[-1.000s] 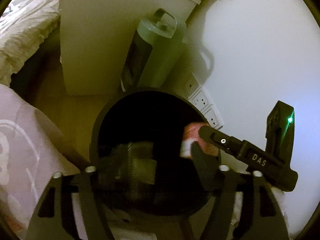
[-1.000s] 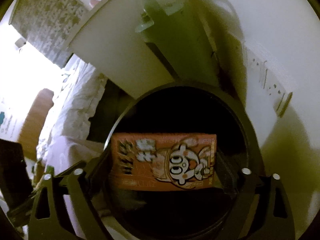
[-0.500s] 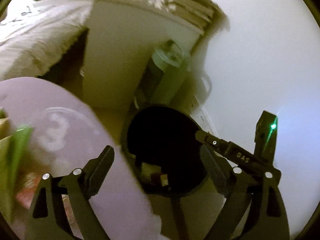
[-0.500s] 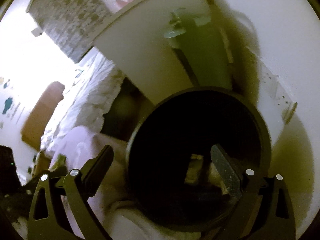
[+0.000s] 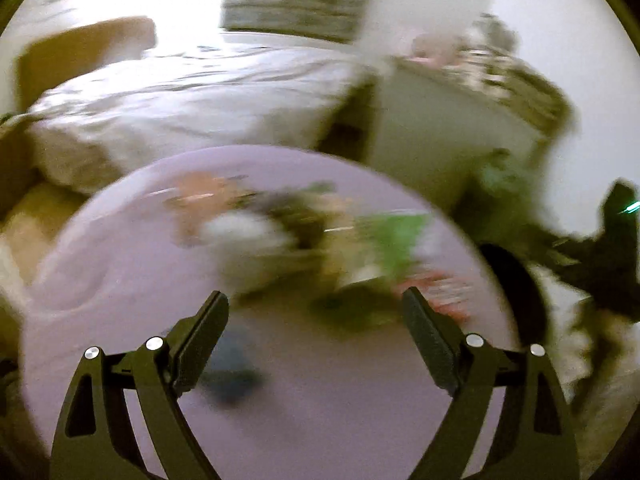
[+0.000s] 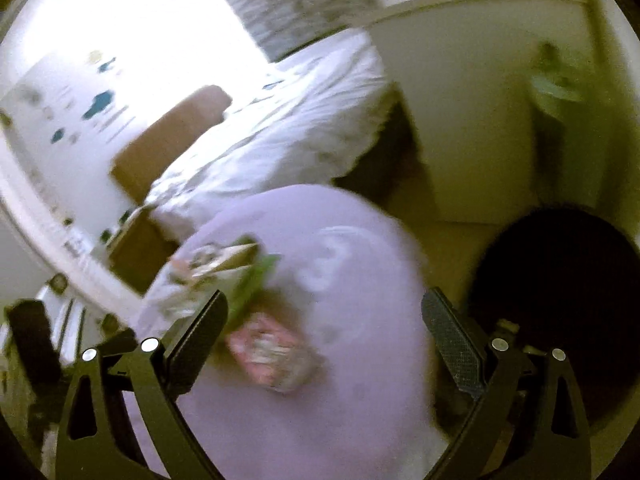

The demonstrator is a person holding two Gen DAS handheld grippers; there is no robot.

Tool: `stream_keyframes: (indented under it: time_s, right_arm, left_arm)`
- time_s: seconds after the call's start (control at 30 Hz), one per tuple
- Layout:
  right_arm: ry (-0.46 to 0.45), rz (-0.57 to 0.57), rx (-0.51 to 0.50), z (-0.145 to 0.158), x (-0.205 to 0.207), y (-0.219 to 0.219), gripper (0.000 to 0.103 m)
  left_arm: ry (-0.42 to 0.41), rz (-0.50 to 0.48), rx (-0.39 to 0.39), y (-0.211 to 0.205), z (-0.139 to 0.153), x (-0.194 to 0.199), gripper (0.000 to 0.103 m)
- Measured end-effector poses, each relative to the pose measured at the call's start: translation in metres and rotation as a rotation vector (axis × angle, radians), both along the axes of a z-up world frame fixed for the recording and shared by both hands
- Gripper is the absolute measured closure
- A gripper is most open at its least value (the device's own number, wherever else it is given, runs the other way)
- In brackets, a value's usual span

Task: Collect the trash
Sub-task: 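Grasp the dark blue packet with the left tool while the right tool grasps the green wrapper, then move both items over the bin and open both tools to drop them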

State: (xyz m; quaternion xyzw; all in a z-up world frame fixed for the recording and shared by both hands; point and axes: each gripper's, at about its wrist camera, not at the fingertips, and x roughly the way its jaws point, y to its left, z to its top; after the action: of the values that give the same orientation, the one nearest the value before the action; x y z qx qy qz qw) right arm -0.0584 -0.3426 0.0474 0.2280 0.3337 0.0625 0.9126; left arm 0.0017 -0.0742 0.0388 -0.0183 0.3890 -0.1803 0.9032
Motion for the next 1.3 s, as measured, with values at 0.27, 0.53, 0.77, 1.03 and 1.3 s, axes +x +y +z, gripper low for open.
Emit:
stream_keyframes:
  time_s: [0.27, 0.53, 0.77, 1.03, 1.3]
  right_arm:
    - [0.153, 0.043, 0.12, -0.021, 0.077, 0.038, 0.032]
    - [0.253, 0.075, 0.192, -0.049, 0.116, 0.058, 0.062]
    - [0.215, 0.1, 0.2, -0.048, 0.109, 0.06, 0.092]
    - [0.04, 0.083, 0.152, 0.003, 0.064, 0.055, 0.097]
    - [-0.13, 0.001, 0.05, 0.057, 0.001, 0.029, 0.097]
  left_arm:
    - [0.106, 0.124, 0.021, 0.055, -0.036, 0.014, 0.016]
    - [0.157, 0.111, -0.007, 0.058, -0.056, 0.02, 0.04]
    - [0.167, 0.109, -0.056, 0.06, -0.061, 0.023, 0.068]
    - [0.081, 0.052, -0.13, 0.063, -0.028, 0.004, 0.088]
    - [-0.02, -0.005, -0.166, 0.055, 0.022, -0.013, 0.089]
